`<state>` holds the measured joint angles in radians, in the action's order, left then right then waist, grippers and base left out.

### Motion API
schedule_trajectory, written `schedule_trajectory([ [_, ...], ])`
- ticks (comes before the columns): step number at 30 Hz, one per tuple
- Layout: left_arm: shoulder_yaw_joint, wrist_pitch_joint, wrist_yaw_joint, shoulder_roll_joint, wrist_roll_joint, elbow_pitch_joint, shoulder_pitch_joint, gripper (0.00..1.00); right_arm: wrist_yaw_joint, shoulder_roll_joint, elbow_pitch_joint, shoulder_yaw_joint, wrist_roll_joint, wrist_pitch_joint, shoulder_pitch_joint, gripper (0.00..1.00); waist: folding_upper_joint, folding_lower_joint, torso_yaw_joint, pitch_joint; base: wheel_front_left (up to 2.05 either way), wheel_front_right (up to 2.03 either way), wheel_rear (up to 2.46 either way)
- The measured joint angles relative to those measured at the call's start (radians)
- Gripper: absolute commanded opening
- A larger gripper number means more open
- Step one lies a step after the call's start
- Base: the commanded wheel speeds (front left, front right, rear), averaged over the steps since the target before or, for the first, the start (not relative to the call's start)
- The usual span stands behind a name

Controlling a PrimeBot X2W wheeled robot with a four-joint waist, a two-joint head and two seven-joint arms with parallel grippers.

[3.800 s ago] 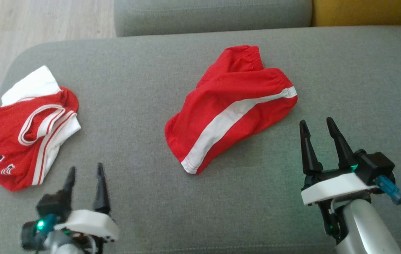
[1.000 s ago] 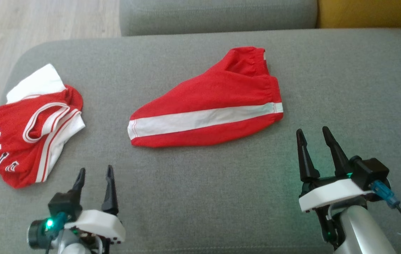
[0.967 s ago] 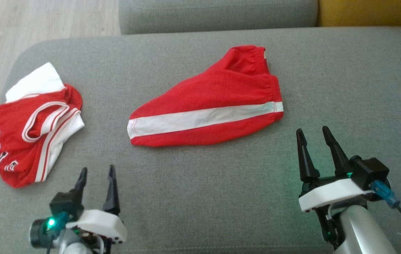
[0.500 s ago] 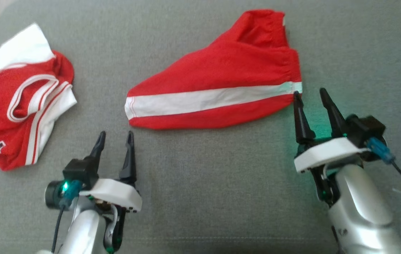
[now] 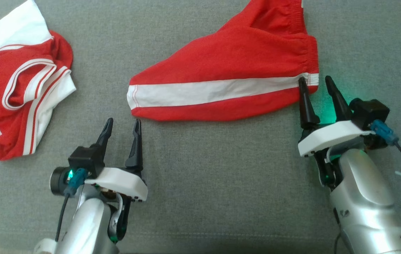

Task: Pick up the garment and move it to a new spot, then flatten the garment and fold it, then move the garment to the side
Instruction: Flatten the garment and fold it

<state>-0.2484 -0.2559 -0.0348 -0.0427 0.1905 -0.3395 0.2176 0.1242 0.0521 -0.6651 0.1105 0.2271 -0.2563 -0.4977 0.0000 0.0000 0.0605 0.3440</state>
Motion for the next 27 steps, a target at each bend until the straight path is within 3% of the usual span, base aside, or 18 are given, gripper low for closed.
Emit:
schedule_trajectory([
  [1,0.000,0.000,0.000,0.000,0.000,0.000,0.000,1.00,0.000,0.000,-0.002,-0.002,0.000,0.000,-0.006,1.00,0.0000,0.0000,0.000,0.003,0.00,0.00,0.00],
  [6,0.000,0.000,0.001,0.000,0.000,0.000,0.001,1.00,0.000,0.000,-0.002,0.007,-0.008,0.000,-0.016,0.81,0.0000,0.0000,0.000,0.011,0.00,0.00,0.00],
  [8,0.000,0.000,0.001,0.000,0.000,0.000,0.001,1.00,0.000,0.000,-0.002,0.014,-0.008,0.000,-0.016,0.49,0.0000,0.0000,0.000,0.012,0.00,0.00,0.00],
  [10,0.000,0.000,0.001,0.000,0.000,-0.001,0.003,1.00,0.000,0.000,0.002,0.018,-0.008,0.000,-0.016,0.30,0.0000,0.0000,-0.002,0.013,0.00,0.00,0.00],
  [11,0.000,0.000,0.001,0.000,0.000,-0.002,0.005,1.00,0.000,0.000,0.006,0.020,-0.008,0.000,-0.016,0.13,0.0000,0.0000,-0.003,0.014,0.00,0.00,0.00],
  [12,0.000,0.000,0.001,0.000,0.000,-0.002,0.007,1.00,0.000,0.000,0.012,0.023,-0.007,0.000,-0.016,0.04,0.0000,0.0000,-0.005,0.014,0.00,0.00,0.00],
  [13,0.000,0.000,0.001,0.000,0.002,-0.003,0.010,1.00,0.000,0.000,0.018,0.026,-0.007,0.000,-0.016,0.00,0.0000,0.0000,-0.007,0.014,0.00,0.00,0.00],
  [20,0.000,0.000,0.021,0.000,0.015,-0.005,0.014,1.00,0.000,0.000,0.044,0.036,0.002,0.000,-0.015,0.00,0.0000,0.0000,-0.023,0.016,0.00,0.00,0.00],
  [27,-0.002,0.000,0.083,0.000,0.070,-0.014,0.023,1.00,0.000,0.000,0.061,0.040,0.002,0.000,-0.015,0.00,0.0000,0.0000,-0.049,0.026,0.00,0.00,0.00],
])
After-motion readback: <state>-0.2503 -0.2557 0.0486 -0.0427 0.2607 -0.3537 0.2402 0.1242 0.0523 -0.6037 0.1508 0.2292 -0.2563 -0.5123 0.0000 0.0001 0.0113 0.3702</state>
